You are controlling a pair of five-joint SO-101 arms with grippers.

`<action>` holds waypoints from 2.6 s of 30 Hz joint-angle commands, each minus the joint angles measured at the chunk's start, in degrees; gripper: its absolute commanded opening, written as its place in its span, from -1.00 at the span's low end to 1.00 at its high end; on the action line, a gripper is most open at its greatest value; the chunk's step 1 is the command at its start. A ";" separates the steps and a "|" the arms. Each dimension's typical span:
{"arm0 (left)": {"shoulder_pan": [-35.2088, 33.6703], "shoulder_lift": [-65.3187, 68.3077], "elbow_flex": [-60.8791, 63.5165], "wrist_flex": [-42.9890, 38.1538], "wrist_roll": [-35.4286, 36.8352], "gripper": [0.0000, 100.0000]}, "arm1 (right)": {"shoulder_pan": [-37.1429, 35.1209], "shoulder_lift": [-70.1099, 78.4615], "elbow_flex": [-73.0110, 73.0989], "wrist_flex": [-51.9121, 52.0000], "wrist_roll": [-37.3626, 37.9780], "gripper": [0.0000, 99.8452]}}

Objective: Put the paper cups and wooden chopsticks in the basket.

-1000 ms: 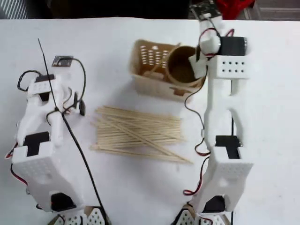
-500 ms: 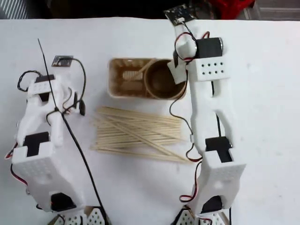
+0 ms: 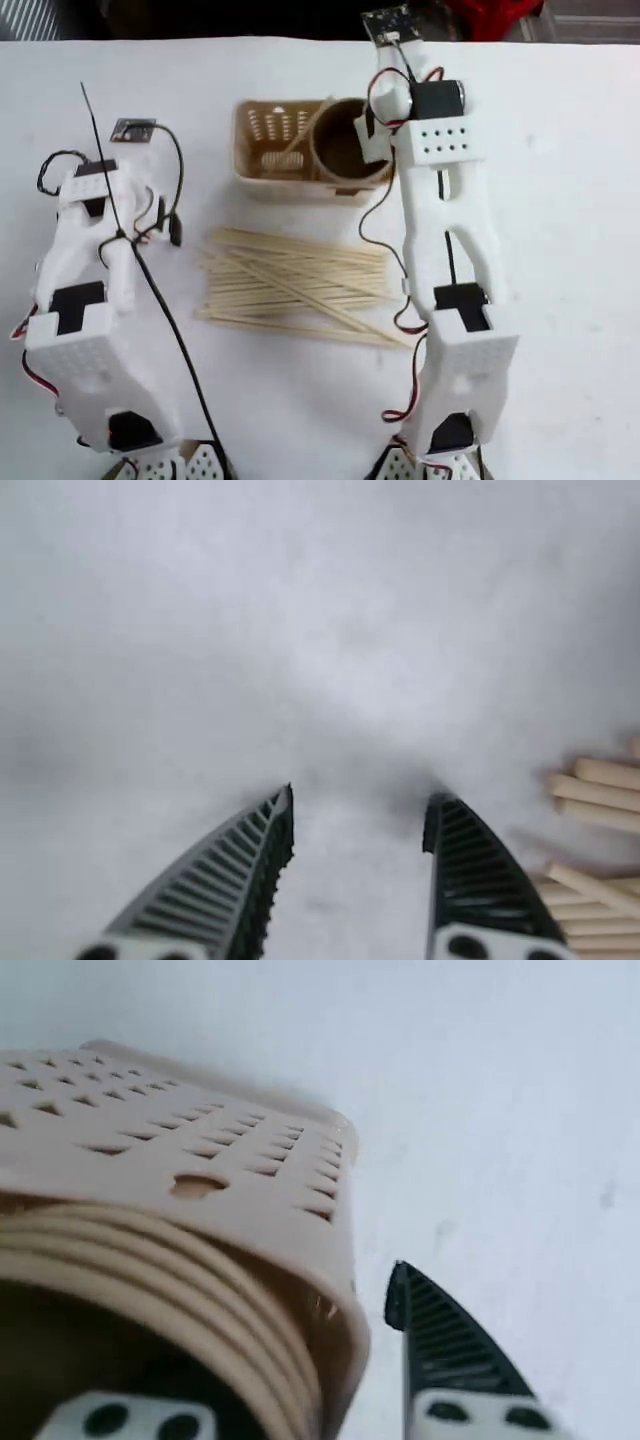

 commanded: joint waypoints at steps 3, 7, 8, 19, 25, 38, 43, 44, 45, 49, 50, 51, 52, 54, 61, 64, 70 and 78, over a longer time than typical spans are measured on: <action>1.45 -1.63 0.00 -1.76 0.70 -0.56 | 1.01 -0.66 -0.88 -3.21 -1.05 -0.61; 2.15 -1.63 0.00 -1.76 0.53 -0.56 | 1.01 -1.10 -1.23 -4.26 -1.05 -0.61; 2.24 -1.63 0.00 -1.76 0.44 -0.56 | 0.92 -1.19 -1.23 -4.79 -1.05 -0.61; 2.24 -1.54 0.00 -1.76 0.62 -0.56 | 0.04 -2.86 -6.68 4.53 -9.32 -0.96; 2.24 -1.45 0.00 -1.76 0.62 -0.56 | -1.63 -5.93 -11.96 10.24 -10.46 -0.97; 2.24 -1.36 0.09 -1.76 0.62 -0.56 | 0.48 -3.56 -5.98 7.69 -13.71 -0.79; 2.24 -1.36 0.09 -1.76 0.62 -0.56 | 0.13 0.92 -6.51 8.04 -13.63 -0.56; 2.24 -1.36 0.09 -1.76 0.62 -0.56 | 0.22 1.45 -6.51 7.96 -13.63 -0.53; 2.24 -1.36 0.09 -1.76 0.62 -0.56 | 0.31 1.71 -6.51 7.87 -13.63 -0.52; 2.24 -1.36 0.09 -1.76 0.62 -0.56 | 0.22 1.80 -6.68 7.78 -13.54 -0.51; 2.24 -1.36 0.09 -1.76 0.62 -0.56 | 0.13 1.54 -7.30 7.78 -13.54 -0.51; 2.24 -1.36 0.09 -1.76 0.62 -0.56 | 0.13 1.10 -8.00 7.78 -13.54 -0.51; 2.24 -1.36 0.09 -1.76 0.53 -0.56 | 0.04 0.48 -8.79 7.87 -13.54 -0.51; 2.24 -1.36 0.09 -1.76 0.62 -0.56 | 0.04 -1.19 -10.81 8.31 -13.54 -0.51; 2.24 -1.45 0.00 -1.76 0.62 -0.56 | 0.04 -10.68 -12.84 9.54 -13.54 -0.51; 2.24 -1.54 -0.09 -1.41 0.70 -0.57 | 0.04 -14.55 -12.75 9.80 -12.48 -0.51; 1.80 -3.47 -3.25 -0.26 0.26 -0.77 | 0.66 -26.95 -0.88 9.80 -8.70 -0.81; -0.22 -22.02 -15.65 21.27 -12.31 -0.75 | 7.16 -49.45 32.70 9.01 3.16 -0.91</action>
